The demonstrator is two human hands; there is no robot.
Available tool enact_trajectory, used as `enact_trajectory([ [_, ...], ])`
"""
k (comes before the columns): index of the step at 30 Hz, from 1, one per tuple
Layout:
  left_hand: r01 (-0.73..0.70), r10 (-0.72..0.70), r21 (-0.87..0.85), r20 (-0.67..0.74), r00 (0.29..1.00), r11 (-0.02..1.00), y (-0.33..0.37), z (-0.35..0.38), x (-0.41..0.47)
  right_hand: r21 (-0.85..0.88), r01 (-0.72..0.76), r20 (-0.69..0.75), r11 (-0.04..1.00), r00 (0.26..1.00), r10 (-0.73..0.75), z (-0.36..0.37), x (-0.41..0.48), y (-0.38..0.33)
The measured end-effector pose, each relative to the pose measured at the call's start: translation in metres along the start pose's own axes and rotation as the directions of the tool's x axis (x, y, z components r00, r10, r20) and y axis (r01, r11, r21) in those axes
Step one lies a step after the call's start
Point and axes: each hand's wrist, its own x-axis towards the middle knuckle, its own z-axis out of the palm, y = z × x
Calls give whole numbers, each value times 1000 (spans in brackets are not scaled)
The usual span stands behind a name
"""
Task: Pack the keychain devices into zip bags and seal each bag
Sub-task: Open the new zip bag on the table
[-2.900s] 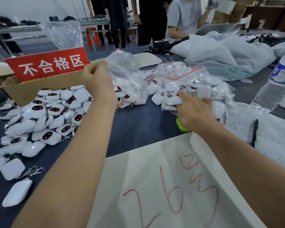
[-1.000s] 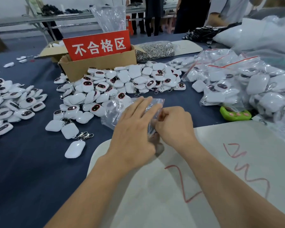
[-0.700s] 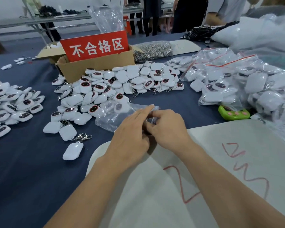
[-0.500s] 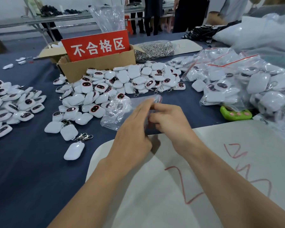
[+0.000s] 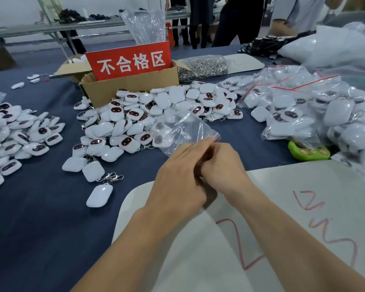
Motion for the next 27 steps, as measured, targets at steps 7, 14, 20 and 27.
enact_trajectory([
  [7, 123, -124, -30, -30, 992, 992, -1, 1, -3, 538, -53, 96, 841, 995, 2, -9, 4, 2],
  [14, 55, -38, 99, -165, 986, 994, 6, -3, -4, 620, -53, 124, 783, 992, -31, -5, 9, 6],
  [20, -54, 51, 242, 18, 999, 969, 6, -11, 4, 521, -34, 182, 853, 981, -72, -7, 4, -2],
  [27, -86, 56, 288, 110, 992, 954, -1, -15, 7, 490, -95, 299, 867, 952, -65, -12, -2, -6],
])
